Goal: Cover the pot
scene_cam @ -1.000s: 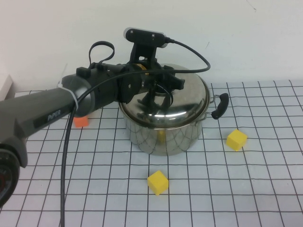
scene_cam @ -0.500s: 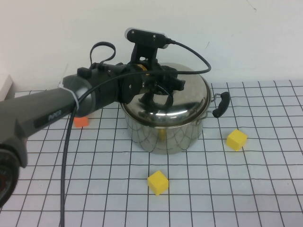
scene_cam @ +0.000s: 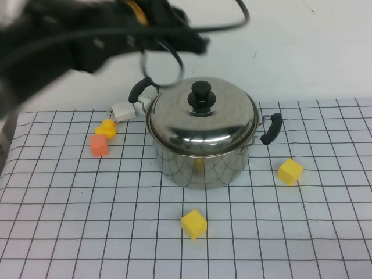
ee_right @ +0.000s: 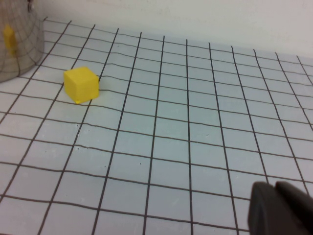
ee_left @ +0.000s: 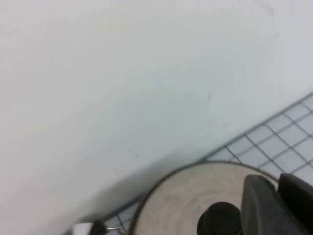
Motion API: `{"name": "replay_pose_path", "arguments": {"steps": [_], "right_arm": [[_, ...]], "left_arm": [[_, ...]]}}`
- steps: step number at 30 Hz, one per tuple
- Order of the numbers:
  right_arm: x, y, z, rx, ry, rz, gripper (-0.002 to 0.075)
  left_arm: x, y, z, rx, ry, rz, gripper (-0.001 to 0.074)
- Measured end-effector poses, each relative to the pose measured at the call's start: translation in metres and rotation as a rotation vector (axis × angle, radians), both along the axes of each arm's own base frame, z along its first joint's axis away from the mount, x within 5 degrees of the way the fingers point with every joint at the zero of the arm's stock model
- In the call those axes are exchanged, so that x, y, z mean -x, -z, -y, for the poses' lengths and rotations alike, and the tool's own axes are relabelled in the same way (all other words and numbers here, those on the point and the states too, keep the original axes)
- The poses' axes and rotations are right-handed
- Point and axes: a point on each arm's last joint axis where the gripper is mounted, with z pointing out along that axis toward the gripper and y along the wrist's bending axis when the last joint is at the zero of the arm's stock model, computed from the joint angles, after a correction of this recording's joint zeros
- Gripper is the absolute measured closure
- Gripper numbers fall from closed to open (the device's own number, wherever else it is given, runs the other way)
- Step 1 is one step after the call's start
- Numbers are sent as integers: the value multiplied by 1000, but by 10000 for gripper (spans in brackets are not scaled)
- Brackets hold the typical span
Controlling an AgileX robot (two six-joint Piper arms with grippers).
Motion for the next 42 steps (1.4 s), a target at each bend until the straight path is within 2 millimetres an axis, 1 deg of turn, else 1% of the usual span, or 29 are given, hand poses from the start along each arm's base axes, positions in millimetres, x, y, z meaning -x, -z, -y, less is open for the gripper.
{"name": "replay_pose_path", "arguments": {"steps": [3,6,7,10,13,16,17,21,22,24,27,30,33,36,42], "right_arm": [[0,0,0,0,0,0,717],[0,0,0,0,0,0,717],[0,0,0,0,0,0,717],[0,0,0,0,0,0,717],[0,0,0,0,0,0,717],[0,0,0,0,0,0,717],[0,0,0,0,0,0,717],[0,0,0,0,0,0,717],[0,0,0,0,0,0,717],[0,0,0,0,0,0,717],[0,0,0,0,0,0,717],[0,0,0,0,0,0,717],[0,0,0,0,0,0,717],[0,0,0,0,0,0,717],[0,0,0,0,0,0,717]], "left_arm": [[30,-35,-18,24,-21,18,719],[61,-61,-37,75,-52,-11,730],[70,-67,-42,85,-61,-24,731],[104,-79,-62,130,-79,-44,734],[134,-74,-77,177,-82,-60,735],[161,-56,-92,197,-86,-72,735],[171,-47,-97,206,-88,-80,735],[203,0,-115,253,-102,-117,735],[212,8,-119,272,-102,-106,735],[228,32,-128,301,-108,-119,735],[247,64,-138,338,-124,-156,735],[261,94,-146,337,-132,-182,735],[272,112,-152,341,-132,-183,735],[276,126,-154,336,-134,-191,735],[278,156,-155,293,-150,-258,735]]}}
